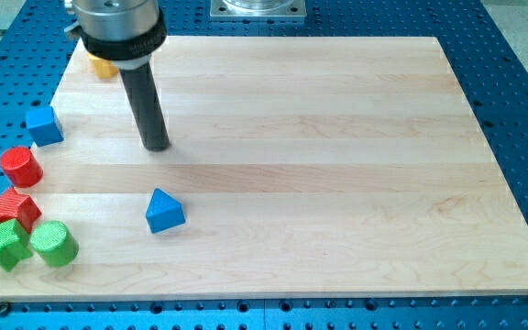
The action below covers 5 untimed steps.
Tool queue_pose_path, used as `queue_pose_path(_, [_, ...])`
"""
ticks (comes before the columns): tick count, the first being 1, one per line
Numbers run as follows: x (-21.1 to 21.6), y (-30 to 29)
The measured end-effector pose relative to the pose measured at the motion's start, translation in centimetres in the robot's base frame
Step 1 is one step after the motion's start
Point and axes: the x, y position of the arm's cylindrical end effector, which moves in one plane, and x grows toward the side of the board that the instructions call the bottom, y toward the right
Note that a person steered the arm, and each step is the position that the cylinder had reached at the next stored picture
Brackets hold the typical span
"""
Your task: Place the triangle to the right of the green circle
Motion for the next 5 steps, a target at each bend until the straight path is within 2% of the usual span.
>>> queue_pose_path(1, [4.4,0.7])
queue_pose_path(2, [8.3,3.8])
queue_pose_path(3, [10.5,5.2])
queue_pose_path(5, [10.2,3.1])
